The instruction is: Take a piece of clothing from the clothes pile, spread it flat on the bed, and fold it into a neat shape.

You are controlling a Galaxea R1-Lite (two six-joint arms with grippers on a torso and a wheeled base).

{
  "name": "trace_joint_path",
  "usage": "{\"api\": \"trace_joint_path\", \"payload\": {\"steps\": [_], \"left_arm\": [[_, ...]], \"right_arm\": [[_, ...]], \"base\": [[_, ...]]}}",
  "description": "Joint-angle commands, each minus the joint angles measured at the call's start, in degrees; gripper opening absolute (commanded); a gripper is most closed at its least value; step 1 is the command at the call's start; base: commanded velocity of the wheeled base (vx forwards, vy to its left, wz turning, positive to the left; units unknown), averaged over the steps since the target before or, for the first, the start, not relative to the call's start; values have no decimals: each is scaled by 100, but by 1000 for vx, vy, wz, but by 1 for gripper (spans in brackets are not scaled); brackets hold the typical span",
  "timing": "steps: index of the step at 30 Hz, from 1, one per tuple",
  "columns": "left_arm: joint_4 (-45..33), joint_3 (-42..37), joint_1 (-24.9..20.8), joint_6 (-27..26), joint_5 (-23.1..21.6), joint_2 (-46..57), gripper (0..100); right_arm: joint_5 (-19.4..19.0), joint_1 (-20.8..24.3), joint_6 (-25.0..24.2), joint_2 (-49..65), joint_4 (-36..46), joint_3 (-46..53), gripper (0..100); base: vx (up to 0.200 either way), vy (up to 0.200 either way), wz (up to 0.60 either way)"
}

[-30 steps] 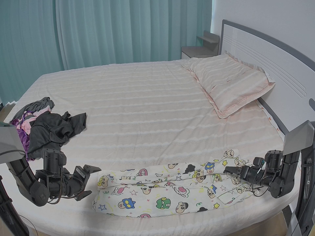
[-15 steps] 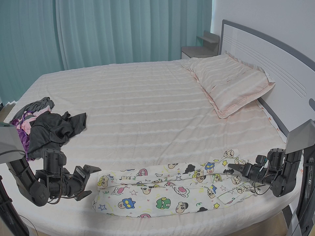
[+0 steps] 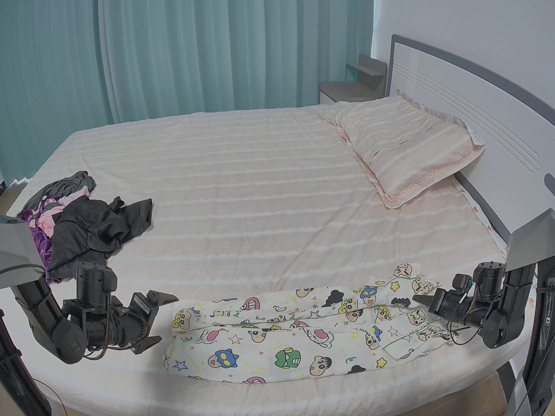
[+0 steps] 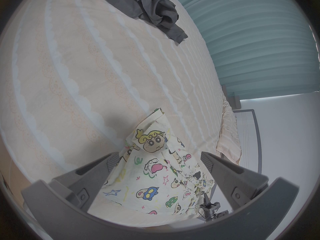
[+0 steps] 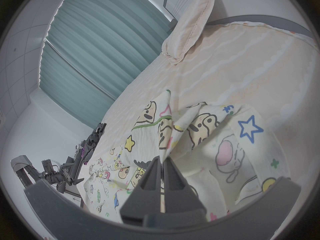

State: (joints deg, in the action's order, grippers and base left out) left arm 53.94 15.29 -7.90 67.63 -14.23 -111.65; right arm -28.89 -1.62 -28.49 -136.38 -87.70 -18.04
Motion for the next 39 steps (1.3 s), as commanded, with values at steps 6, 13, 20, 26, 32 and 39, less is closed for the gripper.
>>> {"api": "trace_joint_path", "payload": {"steps": [6, 13, 20, 26, 32, 39], "left_arm": [[2, 1, -1, 4, -1, -6, 100], [2, 1, -1, 4, -1, -6, 100], [2, 1, -1, 4, -1, -6, 100], [2, 1, -1, 4, -1, -6, 100], [2, 9, -1, 4, -1, -6, 100], [2, 9, -1, 13, -1, 3, 100]], "right_arm": [[-64, -154, -16, 366, 7, 372, 0], [-407, -471, -8, 683, 104, 635, 0], [-416, -559, 63, 718, 403, 688, 0], [-416, -655, 309, 691, 658, 688, 0], [-407, -787, 406, 683, 798, 653, 0], [-407, -796, 441, 709, 789, 688, 100]], "base": [[0, 0, 0], [0, 0, 0], [0, 0, 0], [0, 0, 0], [0, 0, 0], [0, 0, 0]]}}
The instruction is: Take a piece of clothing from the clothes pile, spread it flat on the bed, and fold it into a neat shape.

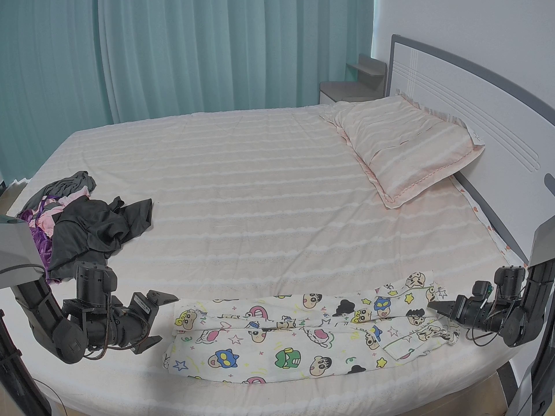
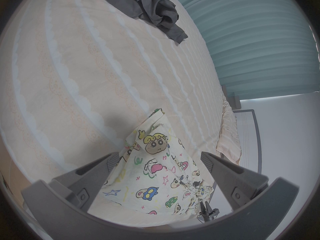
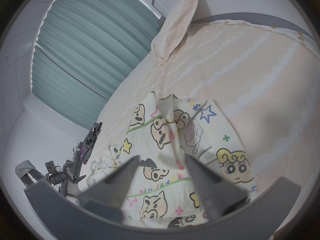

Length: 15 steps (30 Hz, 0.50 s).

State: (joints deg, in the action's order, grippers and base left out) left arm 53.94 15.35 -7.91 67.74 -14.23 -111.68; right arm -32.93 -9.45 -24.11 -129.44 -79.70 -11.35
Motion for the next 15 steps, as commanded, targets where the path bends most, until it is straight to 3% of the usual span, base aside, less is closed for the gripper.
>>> {"api": "trace_joint_path", "payload": {"steps": [1, 10, 15], "left_arm": [[2, -5, 0, 2, -1, 6, 100], [2, -5, -9, 2, -1, 6, 100], [2, 3, -9, 20, -1, 23, 100]], "right_arm": [[-3, -13, 3, 50, -37, 45, 100], [146, 31, -50, 455, -19, 195, 100], [199, 48, -58, 437, -54, 186, 100]], "base": [[0, 0, 0], [0, 0, 0], [-200, 0, 0]]}}
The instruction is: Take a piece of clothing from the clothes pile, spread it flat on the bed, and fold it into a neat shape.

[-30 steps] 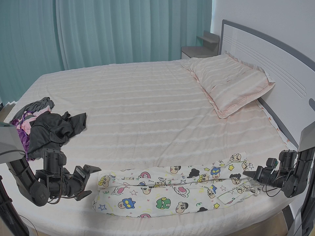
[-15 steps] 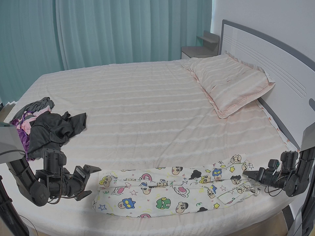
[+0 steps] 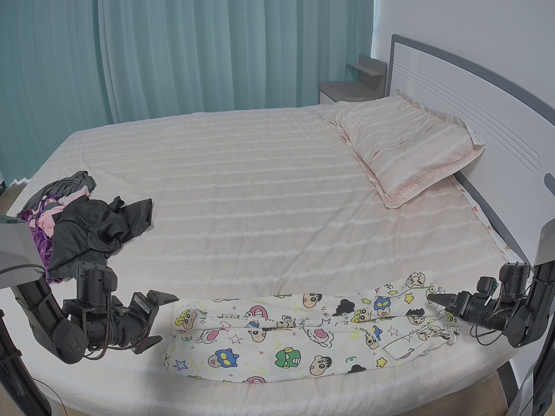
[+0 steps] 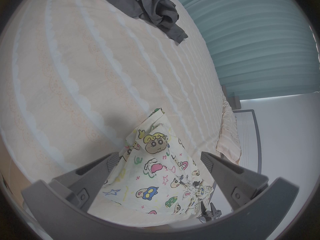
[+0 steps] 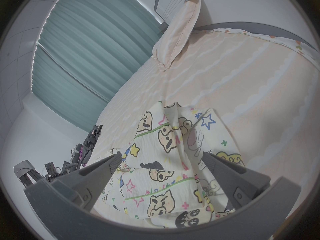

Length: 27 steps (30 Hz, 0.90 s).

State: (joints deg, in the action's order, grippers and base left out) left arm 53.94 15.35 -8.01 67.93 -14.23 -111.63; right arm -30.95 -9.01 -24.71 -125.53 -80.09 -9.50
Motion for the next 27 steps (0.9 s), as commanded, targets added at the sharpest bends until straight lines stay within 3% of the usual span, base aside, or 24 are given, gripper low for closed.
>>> {"api": "trace_joint_path", "payload": {"steps": [1, 4, 13, 24, 27], "left_arm": [[2, 3, 1, 1, -1, 18, 100], [2, 3, 1, -7, -1, 10, 100], [2, 91, 10, 19, -10, 18, 100], [2, 118, 63, 10, -1, 1, 100], [2, 118, 71, 10, -1, 1, 100]], "right_arm": [[1, 4, -7, 46, -15, 0, 100], [1, 4, -7, 46, -24, -8, 100], [142, 4, -7, 19, -15, -26, 100], [142, -4, -34, 151, -165, -35, 100], [151, 4, -289, 406, -323, -8, 100]], "base": [[-200, 0, 0], [-200, 0, 0], [0, 0, 0], [0, 200, 0], [0, 200, 0]]}}
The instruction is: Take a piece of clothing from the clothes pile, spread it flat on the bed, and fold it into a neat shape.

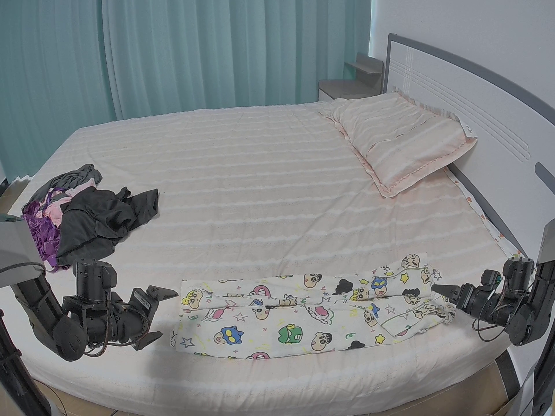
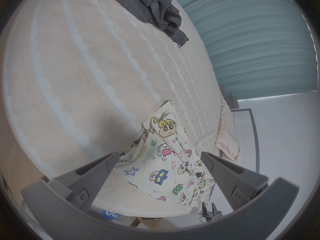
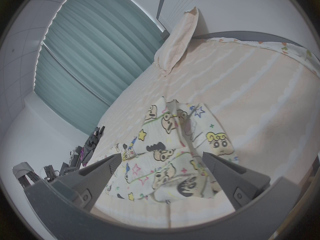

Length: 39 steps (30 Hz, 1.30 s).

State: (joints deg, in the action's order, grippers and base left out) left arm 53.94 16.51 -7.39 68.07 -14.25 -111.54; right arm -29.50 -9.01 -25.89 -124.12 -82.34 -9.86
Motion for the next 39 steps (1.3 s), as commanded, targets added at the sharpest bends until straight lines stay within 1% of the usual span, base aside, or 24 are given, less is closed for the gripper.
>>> {"api": "trace_joint_path", "payload": {"steps": [1, 5, 6, 7, 10, 12, 13, 14, 15, 17, 18, 19, 21, 22, 24, 26, 27, 29, 30, 31, 32, 35, 36, 39], "left_arm": [[2, 2, 0, -4, 1, -8, 100], [2, 2, 9, -4, 1, -8, 100], [2, 2, 0, -4, 1, 1, 100], [2, -7, -8, -13, 1, 36, 100], [11, 37, -184, -48, 10, 89, 100], [11, 46, -202, -48, 1, 89, 100], [20, 230, -501, -110, 63, 186, 100], [11, 336, -562, -312, 63, 247, 100], [-33, 512, -606, -681, 19, 274, 100], [-112, 784, -738, -1112, 19, 221, 100], [-147, 837, -755, -1173, 19, 212, 100], [-420, 1179, -861, -1402, 19, 142, 100], [-833, 1601, -949, -1472, 10, 54, 100], [-1316, 2032, -1063, -1490, -34, -25, 100], [-2002, 2577, -1230, -1499, -227, -210, 100], [-2221, 2797, -1292, -1525, -315, -333, 100], [-2406, 3087, -1371, -1648, -377, -561, 100], [-2432, 3219, -1423, -1824, -377, -781, 100], [-2432, 3280, -1459, -2070, -377, -983, 100], [-2432, 3289, -1459, -2149, -377, -1027, 100], [-2441, 3289, -1459, -2439, -385, -1168, 100], [-2441, 3289, -1459, -2624, -385, -1256, 100], [-2441, 3289, -1467, -2817, -377, -1344, 100], [-2432, 3289, -1459, -3019, -368, -1388, 100]], "right_arm": [[15, 13, -250, 336, -116, 37, 100], [15, 48, -311, 415, -116, 46, 100], [15, 215, -443, 494, -116, 90, 100], [6, 242, -443, 494, -116, 99, 100], [-3, 277, -461, 459, -125, 107, 100], [-3, 286, -469, 451, -125, 107, 100], [-3, 374, -513, 451, -125, 116, 100], [-3, 400, -540, 451, -125, 125, 100], [-3, 417, -548, 459, -125, 160, 100], [-3, 435, -548, 468, -125, 178, 100], [-3, 435, -548, 468, -125, 178, 100], [-3, 444, -548, 459, -125, 186, 100], [-3, 453, -548, 459, -125, 195, 100], [-3, 461, -548, 451, -125, 195, 100], [-3, 488, -548, 451, -125, 195, 100], [-3, 497, -548, 451, -125, 195, 100], [-3, 514, -548, 451, -125, 204, 100], [-3, 514, -548, 451, -125, 213, 100], [-3, 514, -548, 451, -125, 230, 100], [-3, 514, -548, 451, -125, 230, 100], [-12, 514, -548, 451, -125, 230, 100], [-3, 514, -548, 442, -125, 239, 100], [-12, 523, -548, 433, -125, 239, 100], [-12, 523, -548, 433, -125, 239, 100]], "base": [[0, 200, 0], [0, 200, 0], [0, 200, 0], [0, 200, 0], [0, 0, 0], [0, 0, 0], [0, 0, 0], [0, 0, 0], [0, 0, 0], [0, 0, 0], [0, 0, 0], [0, 0, 0], [0, 0, 0], [0, 0, 0], [0, 0, 0], [0, 0, 0], [0, 0, 0], [0, 0, 0], [0, 0, 0], [0, 0, 0], [0, 0, 0], [0, 0, 0], [0, 0, 0], [0, 0, 0]]}}
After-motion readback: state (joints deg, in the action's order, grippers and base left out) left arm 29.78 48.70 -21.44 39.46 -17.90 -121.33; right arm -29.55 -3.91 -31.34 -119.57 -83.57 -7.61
